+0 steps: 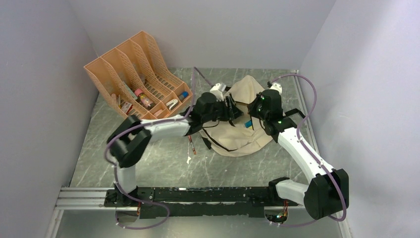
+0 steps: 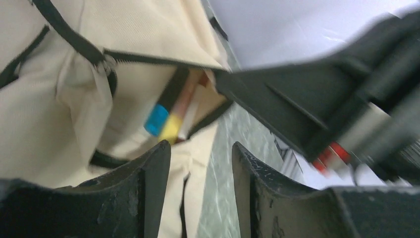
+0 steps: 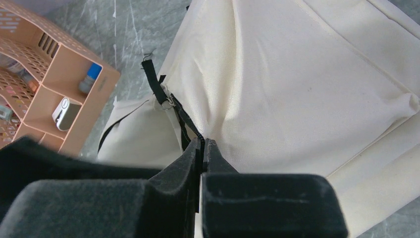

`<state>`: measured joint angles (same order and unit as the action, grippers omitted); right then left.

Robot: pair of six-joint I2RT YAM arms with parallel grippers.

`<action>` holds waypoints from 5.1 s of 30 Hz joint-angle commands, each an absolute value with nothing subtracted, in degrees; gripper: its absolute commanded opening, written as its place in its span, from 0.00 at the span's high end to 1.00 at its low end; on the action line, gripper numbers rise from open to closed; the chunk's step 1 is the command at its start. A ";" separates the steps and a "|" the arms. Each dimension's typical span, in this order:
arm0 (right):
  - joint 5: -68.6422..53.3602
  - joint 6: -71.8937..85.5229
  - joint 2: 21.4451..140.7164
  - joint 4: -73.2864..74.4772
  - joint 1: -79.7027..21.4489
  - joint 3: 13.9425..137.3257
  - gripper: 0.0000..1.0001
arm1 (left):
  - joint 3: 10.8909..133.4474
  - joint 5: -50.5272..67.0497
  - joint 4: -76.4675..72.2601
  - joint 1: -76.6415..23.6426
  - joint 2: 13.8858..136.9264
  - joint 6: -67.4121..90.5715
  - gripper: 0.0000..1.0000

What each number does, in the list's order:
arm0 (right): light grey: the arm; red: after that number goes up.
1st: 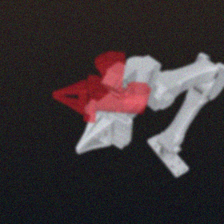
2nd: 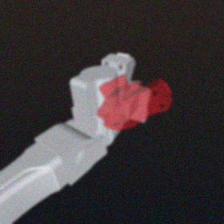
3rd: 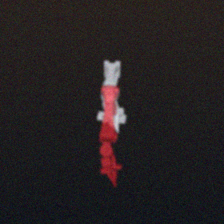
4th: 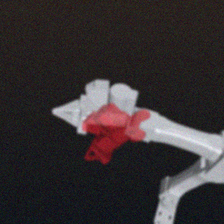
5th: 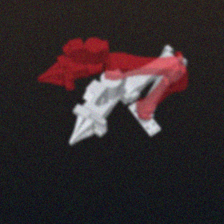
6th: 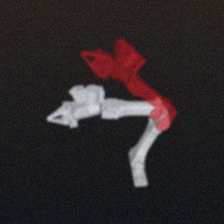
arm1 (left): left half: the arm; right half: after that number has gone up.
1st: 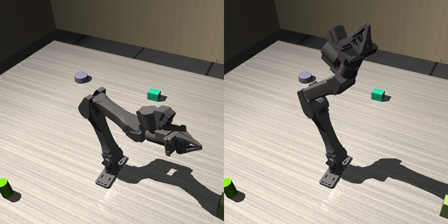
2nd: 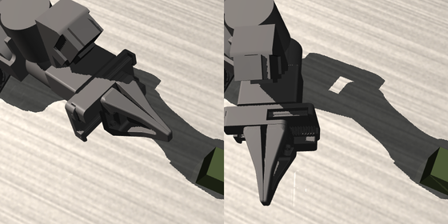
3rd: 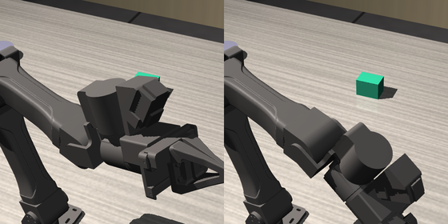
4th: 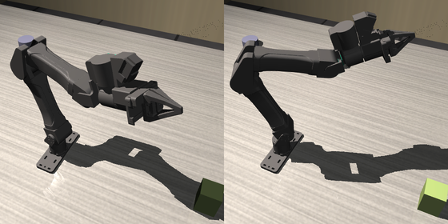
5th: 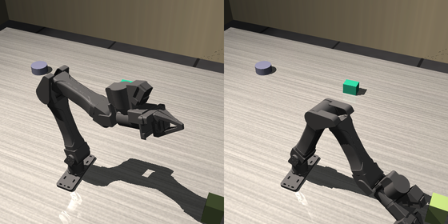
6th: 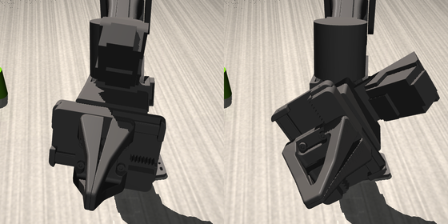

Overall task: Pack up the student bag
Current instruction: Place the stationery in the student bag, then pick up the stationery from the center of the board, then place the stationery in the student bag.

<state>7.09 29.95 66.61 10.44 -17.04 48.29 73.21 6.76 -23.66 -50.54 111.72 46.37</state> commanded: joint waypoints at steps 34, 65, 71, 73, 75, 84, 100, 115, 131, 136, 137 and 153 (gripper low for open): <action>6.79 29.09 64.29 10.30 -17.41 45.58 1.00 | 49.44 -29.65 14.52 -50.46 90.92 42.13 0.42; 5.98 29.71 65.04 9.95 -17.41 45.67 1.00 | 48.30 -24.52 13.38 -50.38 94.37 44.63 0.86; 5.89 29.84 65.03 9.63 -17.41 45.46 1.00 | 50.57 -29.13 17.20 -50.36 88.42 42.39 0.92; 5.88 29.89 65.19 9.71 -17.41 45.64 1.00 | 51.39 -30.03 18.09 -50.36 86.06 41.69 0.93; 5.81 29.92 65.29 9.70 -17.40 45.69 1.00 | 52.11 -29.79 17.32 -50.38 83.48 39.95 0.94; 5.59 30.41 65.74 9.74 -17.40 46.22 1.00 | 52.20 -11.47 -1.52 -50.94 78.23 29.00 0.95; 4.69 31.22 65.40 10.62 -17.40 46.38 1.00 | 72.85 1.66 -9.56 -53.00 105.65 33.61 0.95; 2.65 33.99 63.87 10.50 -17.43 44.39 1.00 | 94.30 3.44 -18.26 -52.72 126.89 38.10 0.95; 6.12 33.45 61.96 10.04 -17.45 42.80 1.00 | 90.34 4.42 -26.88 -52.28 126.84 46.01 0.45; 7.88 32.58 62.43 9.72 -17.35 43.27 1.00 | 78.53 7.75 -27.19 -51.41 117.76 46.03 0.44; 8.30 32.42 62.53 9.69 -17.32 43.37 1.00 | 75.78 8.39 -27.80 -51.20 115.85 46.18 0.44; 11.14 20.08 69.92 10.57 -17.31 47.49 0.75 | 44.45 -3.62 -13.58 -50.08 79.36 38.58 0.48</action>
<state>8.51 25.45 67.70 8.60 -17.06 45.06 47.92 3.92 -19.92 -50.83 86.26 42.52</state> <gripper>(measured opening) 0.194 0.528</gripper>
